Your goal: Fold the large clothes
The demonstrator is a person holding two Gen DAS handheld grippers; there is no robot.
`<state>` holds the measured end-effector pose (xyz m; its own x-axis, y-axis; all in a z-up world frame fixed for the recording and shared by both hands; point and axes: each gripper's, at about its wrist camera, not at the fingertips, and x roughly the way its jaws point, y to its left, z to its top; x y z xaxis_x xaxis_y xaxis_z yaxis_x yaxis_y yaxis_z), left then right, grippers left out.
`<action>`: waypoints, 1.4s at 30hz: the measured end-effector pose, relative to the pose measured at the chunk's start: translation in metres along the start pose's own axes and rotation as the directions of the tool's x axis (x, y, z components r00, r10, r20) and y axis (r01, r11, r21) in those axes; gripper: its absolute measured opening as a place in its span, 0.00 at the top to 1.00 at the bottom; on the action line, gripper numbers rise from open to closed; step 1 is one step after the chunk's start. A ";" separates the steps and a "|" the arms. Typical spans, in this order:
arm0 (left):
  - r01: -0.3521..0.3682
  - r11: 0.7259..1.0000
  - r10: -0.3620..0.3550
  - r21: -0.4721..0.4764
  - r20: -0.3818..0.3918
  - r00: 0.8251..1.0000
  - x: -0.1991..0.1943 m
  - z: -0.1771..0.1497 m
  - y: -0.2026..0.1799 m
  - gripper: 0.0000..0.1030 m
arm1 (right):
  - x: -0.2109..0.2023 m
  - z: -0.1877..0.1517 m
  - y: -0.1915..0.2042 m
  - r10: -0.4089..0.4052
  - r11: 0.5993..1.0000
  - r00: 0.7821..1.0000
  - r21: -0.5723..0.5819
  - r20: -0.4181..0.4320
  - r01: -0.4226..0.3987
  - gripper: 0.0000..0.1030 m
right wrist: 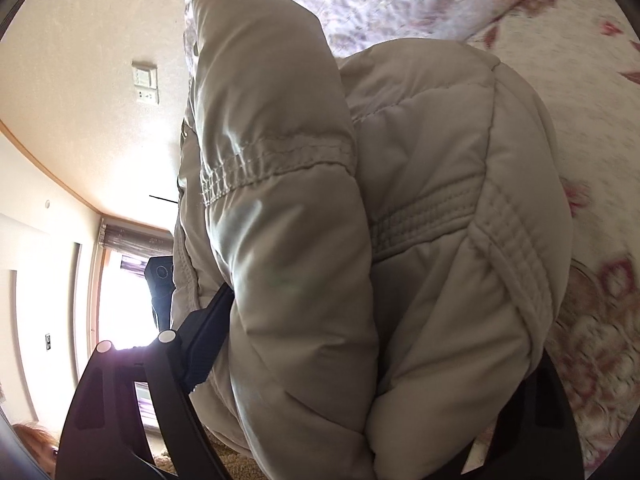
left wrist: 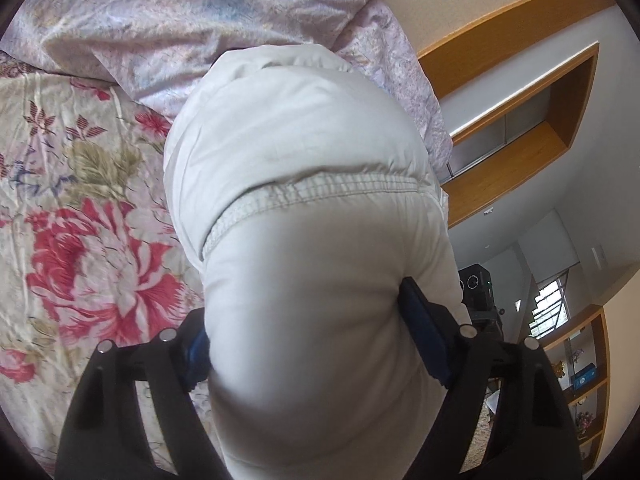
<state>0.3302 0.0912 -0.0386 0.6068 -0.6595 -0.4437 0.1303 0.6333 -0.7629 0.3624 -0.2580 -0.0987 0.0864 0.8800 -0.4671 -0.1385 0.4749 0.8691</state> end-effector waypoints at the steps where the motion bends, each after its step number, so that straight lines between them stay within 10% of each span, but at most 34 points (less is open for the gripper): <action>1: -0.011 1.000 0.011 0.002 0.008 1.000 -0.005 0.003 0.004 0.21 | 0.007 0.004 0.002 0.001 1.000 1.000 -0.002 -0.008 -0.001 0.18; 11: -0.151 0.988 0.149 0.032 0.062 0.987 -0.020 0.024 0.043 0.20 | 0.057 0.032 0.007 -0.065 0.998 0.998 -0.017 -0.007 0.065 0.18; 19: -0.214 0.977 0.215 -0.017 0.066 0.974 -0.030 0.020 0.054 0.11 | 0.017 0.020 0.008 -0.190 0.982 0.977 -0.002 0.093 0.191 0.08; 22: -0.253 0.967 0.255 -0.024 0.096 0.962 -0.044 0.020 0.050 0.11 | -0.029 0.017 0.015 -0.263 0.963 0.942 -0.009 0.210 0.271 0.08; 26: -0.416 0.907 0.391 0.066 0.234 0.890 -0.067 0.016 0.017 0.11 | -0.072 0.000 0.056 -0.415 0.869 0.809 -0.084 0.416 0.488 0.08; 31: -0.562 0.798 0.474 0.218 0.350 0.808 -0.059 0.003 -0.040 0.08 | -0.020 -0.024 0.125 -0.478 0.619 0.691 -0.349 0.542 0.703 0.25; 36: -0.619 0.717 0.525 0.322 0.337 0.782 -0.028 -0.015 -0.061 0.08 | 0.031 -0.017 0.131 -0.477 0.570 0.691 -0.407 0.544 0.714 0.69; 42: -0.656 0.669 0.561 0.349 0.341 0.754 -0.008 -0.026 -0.061 0.08 | 0.074 -0.011 0.134 -0.471 0.594 0.688 -0.378 0.553 0.710 0.82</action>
<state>0.2969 0.0475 -0.0012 0.7985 -0.0043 -0.6020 -0.0365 0.9978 -0.0555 0.3391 -0.1294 -0.0188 0.6698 0.3761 -0.6402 -0.3942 0.9108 0.1227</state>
